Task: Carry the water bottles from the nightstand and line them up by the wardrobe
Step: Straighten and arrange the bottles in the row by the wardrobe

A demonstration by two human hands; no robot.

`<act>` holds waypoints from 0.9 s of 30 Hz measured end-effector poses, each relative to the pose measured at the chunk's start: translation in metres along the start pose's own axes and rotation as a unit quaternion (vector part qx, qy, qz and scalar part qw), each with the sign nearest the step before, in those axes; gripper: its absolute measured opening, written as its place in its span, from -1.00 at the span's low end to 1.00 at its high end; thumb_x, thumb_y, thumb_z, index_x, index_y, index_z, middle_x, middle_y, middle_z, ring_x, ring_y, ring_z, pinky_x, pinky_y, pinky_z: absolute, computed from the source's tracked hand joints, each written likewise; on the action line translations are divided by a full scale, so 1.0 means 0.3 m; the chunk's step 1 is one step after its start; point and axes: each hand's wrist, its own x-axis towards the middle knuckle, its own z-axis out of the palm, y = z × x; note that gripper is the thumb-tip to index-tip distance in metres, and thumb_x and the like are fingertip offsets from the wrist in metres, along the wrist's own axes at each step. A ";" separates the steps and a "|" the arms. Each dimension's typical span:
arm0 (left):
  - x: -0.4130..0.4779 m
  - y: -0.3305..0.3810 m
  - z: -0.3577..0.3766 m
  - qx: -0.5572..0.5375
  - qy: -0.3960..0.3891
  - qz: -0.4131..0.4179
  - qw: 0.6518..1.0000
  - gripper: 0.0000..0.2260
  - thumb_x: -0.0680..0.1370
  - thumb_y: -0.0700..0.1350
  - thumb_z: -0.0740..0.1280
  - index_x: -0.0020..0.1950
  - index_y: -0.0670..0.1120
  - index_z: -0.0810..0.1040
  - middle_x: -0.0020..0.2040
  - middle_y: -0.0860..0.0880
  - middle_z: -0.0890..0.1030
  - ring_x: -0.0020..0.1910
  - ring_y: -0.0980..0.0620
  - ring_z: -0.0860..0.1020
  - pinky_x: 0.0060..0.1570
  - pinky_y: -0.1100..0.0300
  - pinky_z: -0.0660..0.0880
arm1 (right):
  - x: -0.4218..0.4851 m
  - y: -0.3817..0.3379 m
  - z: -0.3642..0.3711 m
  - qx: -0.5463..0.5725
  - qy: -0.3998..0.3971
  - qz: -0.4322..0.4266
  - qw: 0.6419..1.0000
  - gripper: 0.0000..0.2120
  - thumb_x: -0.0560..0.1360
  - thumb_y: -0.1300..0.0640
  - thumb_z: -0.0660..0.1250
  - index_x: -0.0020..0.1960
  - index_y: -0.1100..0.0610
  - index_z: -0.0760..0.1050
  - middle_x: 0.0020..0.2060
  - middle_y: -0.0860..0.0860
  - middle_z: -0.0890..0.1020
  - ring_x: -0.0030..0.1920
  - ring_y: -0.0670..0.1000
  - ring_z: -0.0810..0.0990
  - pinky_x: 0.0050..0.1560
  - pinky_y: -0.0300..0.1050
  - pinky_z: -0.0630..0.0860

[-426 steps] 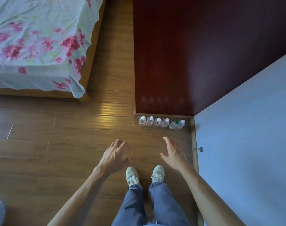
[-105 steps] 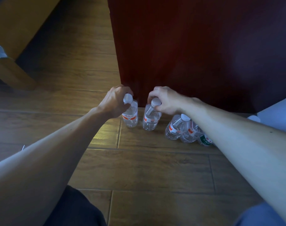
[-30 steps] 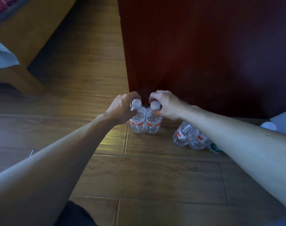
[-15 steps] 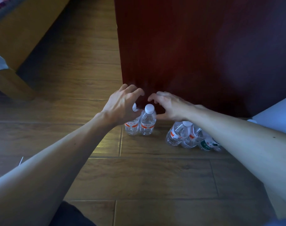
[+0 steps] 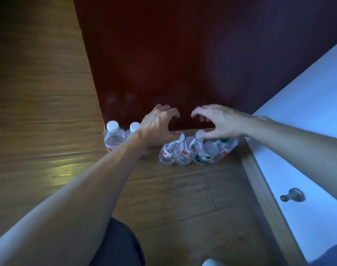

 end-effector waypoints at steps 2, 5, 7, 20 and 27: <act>0.038 0.044 0.047 -0.011 -0.021 0.020 1.000 -0.43 0.30 0.30 0.31 0.18 0.00 0.51 -0.02 0.03 0.55 -0.01 -0.04 0.50 -0.02 -0.07 0.55 | -0.032 0.044 0.011 0.036 -0.019 0.036 0.999 -0.34 0.46 -0.14 0.44 0.46 0.06 0.33 0.30 0.05 0.52 0.28 0.08 0.50 0.25 -0.04 0.41; 0.071 0.091 0.074 -0.007 -0.047 0.048 0.998 -0.42 0.34 0.30 0.29 0.22 -0.03 0.52 0.06 -0.01 0.57 0.05 -0.05 0.47 -0.05 -0.06 0.55 | -0.085 0.105 0.055 0.017 -0.010 0.026 0.999 -0.38 0.44 -0.11 0.47 0.41 0.02 0.35 0.15 0.00 0.52 0.17 0.01 0.48 0.18 -0.09 0.42; 0.076 0.087 0.083 -0.002 -0.054 0.052 0.997 -0.41 0.35 0.32 0.26 0.23 -0.02 0.51 0.08 -0.02 0.58 0.06 -0.04 0.47 -0.07 -0.08 0.57 | -0.099 0.125 0.073 0.015 -0.005 0.006 1.000 -0.41 0.43 -0.08 0.48 0.38 -0.01 0.35 0.08 -0.08 0.47 0.10 -0.07 0.40 0.15 -0.13 0.39; 0.104 0.046 0.080 -0.025 -0.170 0.019 0.985 -0.60 0.44 0.03 0.47 0.25 -0.03 0.54 0.06 -0.03 0.62 0.06 0.00 0.59 -0.02 0.06 0.57 | -0.024 0.189 0.085 0.036 -0.041 -0.005 0.999 -0.47 0.47 -0.10 0.44 0.36 -0.03 0.35 0.06 -0.09 0.46 0.03 -0.05 0.44 0.11 -0.03 0.51; 0.122 0.045 0.087 -0.011 -0.184 0.000 0.983 -0.65 0.43 0.01 0.47 0.19 0.06 0.54 0.05 0.04 0.62 0.03 0.06 0.57 -0.02 0.02 0.57 | 0.051 0.173 0.113 0.022 -0.076 -0.038 0.996 -0.56 0.49 -0.11 0.42 0.26 0.04 0.41 0.03 -0.05 0.48 0.05 0.02 0.51 0.05 0.02 0.55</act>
